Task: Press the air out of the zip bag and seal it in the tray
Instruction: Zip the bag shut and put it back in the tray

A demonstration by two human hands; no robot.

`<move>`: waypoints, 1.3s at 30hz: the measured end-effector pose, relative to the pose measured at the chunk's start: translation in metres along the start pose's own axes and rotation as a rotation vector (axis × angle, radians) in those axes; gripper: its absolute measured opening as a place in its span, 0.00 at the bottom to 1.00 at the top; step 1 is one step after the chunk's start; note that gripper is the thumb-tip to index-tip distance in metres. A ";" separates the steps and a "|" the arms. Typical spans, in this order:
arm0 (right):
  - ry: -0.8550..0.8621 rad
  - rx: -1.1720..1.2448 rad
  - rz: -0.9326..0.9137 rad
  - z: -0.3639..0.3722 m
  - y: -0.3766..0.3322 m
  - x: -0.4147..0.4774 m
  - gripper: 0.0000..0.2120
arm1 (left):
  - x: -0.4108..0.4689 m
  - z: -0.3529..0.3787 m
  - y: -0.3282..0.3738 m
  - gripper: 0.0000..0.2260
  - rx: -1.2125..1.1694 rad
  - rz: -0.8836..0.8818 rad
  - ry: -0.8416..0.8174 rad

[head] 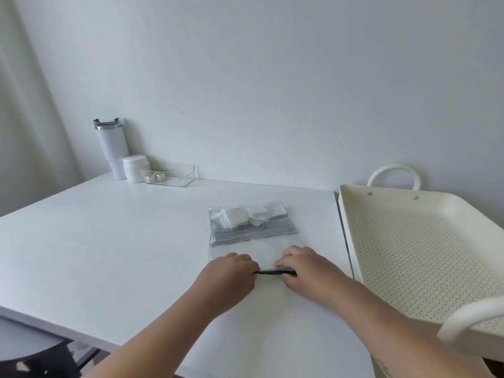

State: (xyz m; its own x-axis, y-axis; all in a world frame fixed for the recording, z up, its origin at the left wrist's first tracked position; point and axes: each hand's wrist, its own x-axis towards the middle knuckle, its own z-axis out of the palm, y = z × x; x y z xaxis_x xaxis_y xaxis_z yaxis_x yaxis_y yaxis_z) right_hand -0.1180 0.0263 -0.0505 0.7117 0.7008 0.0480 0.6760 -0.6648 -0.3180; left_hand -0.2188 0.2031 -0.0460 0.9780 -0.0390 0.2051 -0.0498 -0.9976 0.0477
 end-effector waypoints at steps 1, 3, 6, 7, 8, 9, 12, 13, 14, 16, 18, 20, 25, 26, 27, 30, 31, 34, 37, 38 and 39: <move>0.034 -0.044 -0.020 0.002 -0.003 -0.001 0.16 | 0.000 -0.001 0.000 0.12 0.030 -0.021 0.038; 0.090 -0.114 -0.023 0.003 -0.007 0.000 0.14 | 0.001 -0.005 -0.004 0.11 0.047 -0.055 0.088; 0.168 -0.120 0.003 -0.013 -0.014 0.010 0.10 | 0.006 -0.021 -0.014 0.07 -0.008 -0.077 0.100; 0.198 -0.105 0.010 -0.023 -0.017 0.016 0.09 | 0.010 -0.030 -0.018 0.06 -0.025 -0.099 0.109; 0.232 -0.093 0.012 -0.035 -0.020 0.023 0.08 | 0.017 -0.040 -0.023 0.06 -0.039 -0.127 0.124; 0.262 -0.083 0.010 -0.048 -0.023 0.030 0.08 | 0.027 -0.052 -0.028 0.06 -0.053 -0.160 0.144; 0.317 -0.038 0.011 -0.087 -0.031 0.053 0.07 | 0.061 -0.091 -0.043 0.05 -0.107 -0.250 0.201; 0.332 -0.023 0.019 -0.099 -0.033 0.062 0.07 | 0.072 -0.104 -0.047 0.05 -0.111 -0.257 0.216; 0.346 -0.013 0.026 -0.111 -0.034 0.071 0.07 | 0.083 -0.116 -0.051 0.05 -0.106 -0.256 0.227; 0.372 -0.005 0.026 -0.135 -0.037 0.090 0.07 | 0.105 -0.138 -0.058 0.05 -0.092 -0.258 0.239; 0.395 -0.008 0.012 -0.159 -0.040 0.106 0.06 | 0.124 -0.158 -0.063 0.06 -0.086 -0.264 0.247; 0.396 0.010 0.000 -0.183 -0.041 0.118 0.05 | 0.141 -0.178 -0.066 0.06 -0.101 -0.266 0.256; 0.420 0.086 -0.019 -0.249 -0.022 0.121 0.03 | 0.179 -0.224 -0.057 0.04 -0.144 -0.185 0.312; 0.435 0.090 -0.017 -0.261 -0.016 0.117 0.03 | 0.186 -0.233 -0.050 0.03 -0.162 -0.155 0.320; 0.449 0.089 -0.011 -0.272 -0.009 0.112 0.03 | 0.194 -0.240 -0.041 0.02 -0.175 -0.127 0.323; 0.486 0.072 0.020 -0.300 0.020 0.092 0.04 | 0.221 -0.251 -0.005 0.02 -0.212 -0.052 0.333; 0.498 0.062 0.034 -0.308 0.033 0.085 0.04 | 0.231 -0.252 0.009 0.02 -0.225 -0.027 0.336; 0.543 0.029 0.087 -0.330 0.073 0.064 0.04 | 0.265 -0.248 0.053 0.04 -0.259 0.032 0.346; 0.622 -0.009 0.159 -0.341 0.118 0.046 0.04 | 0.297 -0.232 0.098 0.06 -0.286 0.090 0.368; 0.651 -0.010 0.185 -0.342 0.133 0.041 0.04 | 0.306 -0.225 0.112 0.07 -0.297 0.107 0.382; 0.678 -0.008 0.211 -0.340 0.149 0.036 0.04 | 0.315 -0.216 0.125 0.07 -0.312 0.120 0.398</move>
State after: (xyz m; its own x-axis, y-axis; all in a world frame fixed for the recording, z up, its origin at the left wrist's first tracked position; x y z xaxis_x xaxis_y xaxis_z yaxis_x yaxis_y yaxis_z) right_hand 0.0732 -0.1353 0.2258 0.7879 0.2432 0.5658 0.5104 -0.7721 -0.3788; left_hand 0.0396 0.0788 0.2357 0.8116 -0.0673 0.5803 -0.2746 -0.9207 0.2774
